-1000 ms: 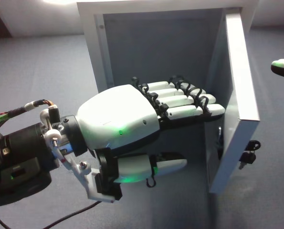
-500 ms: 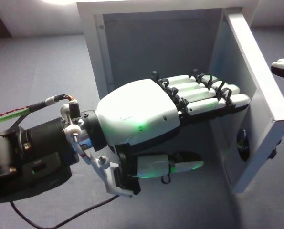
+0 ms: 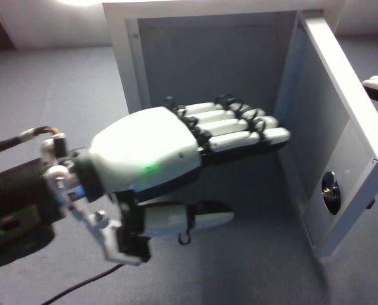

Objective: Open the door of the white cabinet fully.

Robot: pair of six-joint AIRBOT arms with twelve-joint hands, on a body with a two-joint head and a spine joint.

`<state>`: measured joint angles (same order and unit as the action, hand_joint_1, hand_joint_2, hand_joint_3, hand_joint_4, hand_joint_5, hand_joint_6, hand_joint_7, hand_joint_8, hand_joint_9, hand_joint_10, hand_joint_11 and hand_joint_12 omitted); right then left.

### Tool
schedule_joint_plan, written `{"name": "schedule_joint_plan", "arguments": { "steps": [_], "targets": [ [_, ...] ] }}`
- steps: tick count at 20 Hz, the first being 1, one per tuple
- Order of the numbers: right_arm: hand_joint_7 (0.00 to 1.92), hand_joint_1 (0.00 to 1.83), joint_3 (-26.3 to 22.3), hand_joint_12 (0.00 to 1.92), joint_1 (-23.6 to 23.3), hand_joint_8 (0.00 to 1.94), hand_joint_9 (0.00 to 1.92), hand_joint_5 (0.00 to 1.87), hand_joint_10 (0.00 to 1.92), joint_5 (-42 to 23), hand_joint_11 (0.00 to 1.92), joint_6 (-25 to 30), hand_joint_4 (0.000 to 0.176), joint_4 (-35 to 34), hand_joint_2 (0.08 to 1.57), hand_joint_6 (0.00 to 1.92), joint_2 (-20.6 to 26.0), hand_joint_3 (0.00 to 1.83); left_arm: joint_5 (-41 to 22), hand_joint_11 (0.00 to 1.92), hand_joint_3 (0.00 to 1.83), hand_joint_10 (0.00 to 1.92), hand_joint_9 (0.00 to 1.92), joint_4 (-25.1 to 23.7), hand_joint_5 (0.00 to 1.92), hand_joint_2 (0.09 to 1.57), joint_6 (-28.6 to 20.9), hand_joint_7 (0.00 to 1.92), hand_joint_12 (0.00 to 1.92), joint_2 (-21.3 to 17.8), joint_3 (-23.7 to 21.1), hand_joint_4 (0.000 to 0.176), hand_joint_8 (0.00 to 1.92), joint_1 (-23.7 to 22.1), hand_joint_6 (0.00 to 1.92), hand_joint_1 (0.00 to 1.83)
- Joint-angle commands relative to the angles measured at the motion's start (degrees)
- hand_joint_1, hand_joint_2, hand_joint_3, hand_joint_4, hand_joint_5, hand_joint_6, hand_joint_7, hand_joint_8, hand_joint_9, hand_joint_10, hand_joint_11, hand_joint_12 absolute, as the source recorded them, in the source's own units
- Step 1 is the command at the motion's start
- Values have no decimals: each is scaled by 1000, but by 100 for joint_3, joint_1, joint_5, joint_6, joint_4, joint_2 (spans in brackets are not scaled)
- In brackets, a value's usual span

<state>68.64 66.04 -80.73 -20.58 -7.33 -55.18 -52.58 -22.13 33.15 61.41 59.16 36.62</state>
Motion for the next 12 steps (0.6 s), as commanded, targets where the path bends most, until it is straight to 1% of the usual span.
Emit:
{"name": "schedule_joint_plan", "arguments": {
  "steps": [1,2,3,4,5,6,7,8,9,10,11,12],
  "targets": [
    [318,532,-8,10,-9,5,220,352,4,-788,164,62,0,-194,1354,4,41,2,-839,251,22,4,214,176,289,1466,-32,240,55,-103,-69,0,3,19,4,399],
    [308,544,-18,6,-9,1,213,344,1,-806,156,62,0,-224,1360,0,48,3,-884,258,14,4,221,212,281,1470,-32,239,53,-157,-95,0,1,66,1,412],
    [293,545,-36,2,-9,0,201,335,0,-852,147,62,0,-281,1363,0,59,3,-1017,249,13,3,222,323,255,1475,-32,229,48,-302,-161,0,0,173,0,417],
    [299,547,-56,9,-9,3,216,330,7,-912,163,61,0,-331,1365,0,78,4,-1218,266,18,5,233,528,243,1495,-27,218,53,-504,-252,0,1,374,1,339],
    [313,577,-61,8,-8,7,228,335,9,-929,159,61,0,-342,1362,2,84,1,-1284,286,15,9,247,614,246,1497,-15,225,61,-561,-280,0,5,447,3,325],
    [302,530,-71,0,-8,1,191,334,1,-958,107,61,0,-362,1363,0,94,2,-1442,313,0,11,279,840,223,1476,38,253,75,-676,-342,0,9,634,2,339],
    [302,530,-77,0,-8,1,191,334,1,-988,107,61,0,-382,1363,0,98,2,-1610,313,0,11,279,1112,223,1476,144,253,75,-797,-409,0,9,837,2,339],
    [295,505,-84,0,-8,0,172,333,0,-1026,74,61,7,-411,1361,0,98,1,-1870,315,0,11,294,1526,233,1464,375,270,76,-975,-517,0,9,1105,4,390],
    [281,456,-93,1,-8,0,140,328,0,-1045,43,60,26,-427,1353,3,98,0,-1996,200,7,0,156,1712,172,1486,483,151,37,-1051,-562,0,2,1244,0,277],
    [281,456,-102,1,-8,0,140,328,0,-1061,43,60,26,-437,1353,3,98,0,-2145,200,7,0,156,1917,172,1486,598,151,37,-1135,-608,0,2,1372,0,277],
    [282,446,-111,3,-8,1,138,327,0,-1067,45,60,22,-438,1357,2,100,0,-2392,188,3,0,142,2224,143,1486,752,138,38,-1279,-682,0,2,1591,0,280],
    [286,445,-113,2,-6,2,143,334,2,-1067,43,60,18,-437,1358,4,103,0,-2555,185,0,0,138,2407,139,1460,848,130,42,-1369,-731,0,1,1724,1,291]
  ]
}}
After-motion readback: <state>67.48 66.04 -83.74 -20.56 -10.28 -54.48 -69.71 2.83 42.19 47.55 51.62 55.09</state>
